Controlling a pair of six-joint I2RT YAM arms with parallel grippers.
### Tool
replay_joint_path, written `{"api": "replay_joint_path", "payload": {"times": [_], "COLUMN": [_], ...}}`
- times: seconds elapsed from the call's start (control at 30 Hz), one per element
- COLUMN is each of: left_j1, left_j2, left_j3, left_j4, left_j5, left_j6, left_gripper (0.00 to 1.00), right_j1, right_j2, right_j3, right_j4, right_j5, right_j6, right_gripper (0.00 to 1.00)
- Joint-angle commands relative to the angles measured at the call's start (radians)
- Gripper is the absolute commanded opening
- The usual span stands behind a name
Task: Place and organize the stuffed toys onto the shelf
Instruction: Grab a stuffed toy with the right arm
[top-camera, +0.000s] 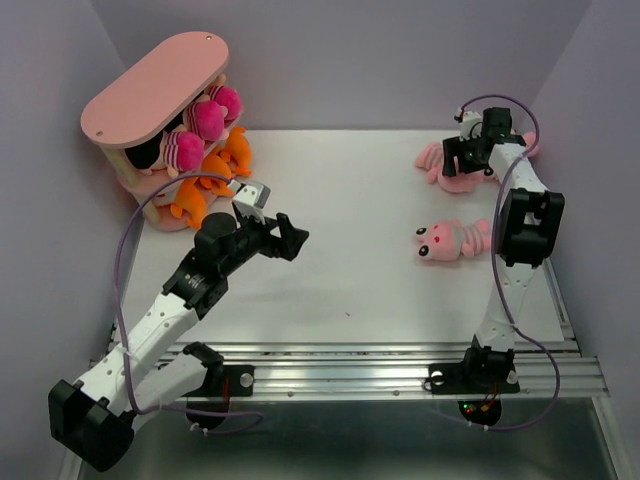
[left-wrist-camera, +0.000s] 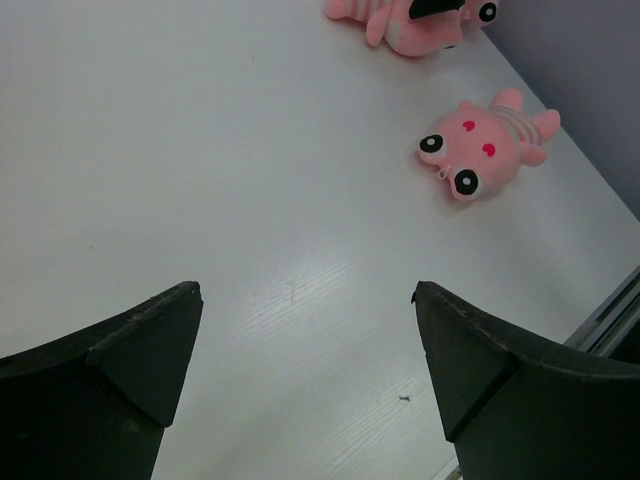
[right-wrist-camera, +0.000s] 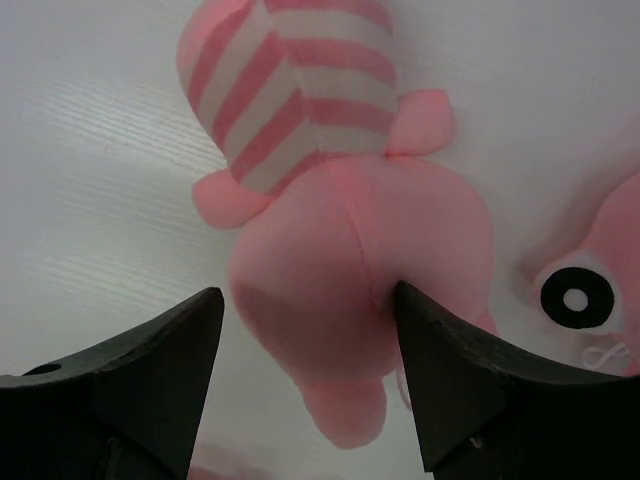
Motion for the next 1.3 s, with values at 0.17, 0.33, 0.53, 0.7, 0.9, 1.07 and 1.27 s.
{"api": "replay_joint_path", "payload": {"times": [0.17,0.33,0.53,0.7,0.9,1.07,1.27], "left_j1": [-0.001,-0.002,-0.002,-0.002,-0.002,-0.002,-0.002], "left_j2": [-0.076,-0.079,-0.110,-0.130,-0.128,-0.122,-0.125], "left_j3": [-0.125,-0.202,-0.279,-0.340,-0.347,-0.334,-0.330], "left_j4": [0.132,0.218,0.287,0.336,0.352,0.353,0.324], "left_j5": [0.046,0.106,0.128,0.151,0.166,0.166,0.172], "left_j6": [-0.128,-0.230,-0.330,-0.372,-0.364,-0.364,-0.367], "left_gripper": [0.99,0.99,0.99,0.99,0.99,0.99,0.99], "right_j1": [0.011,0.011,0.011,0.048,0.172,0.328,0.483], "right_j2": [-0.011,-0.095,-0.281,-0.456,-0.592,-0.726,-0.845], "right_j3": [-0.073,-0.164,-0.315,-0.400,-0.533,-0.650,-0.773], "right_j4": [0.049,0.090,0.135,0.028,-0.167,-0.171,-0.120], "right_j5": [0.079,0.008,-0.205,-0.450,-0.552,-0.480,-0.379], "right_j6": [-0.054,-0.064,-0.118,-0.233,-0.462,-0.496,-0.453], "right_gripper": [0.25,0.04,0.01,0.01,0.01,0.01,0.01]}}
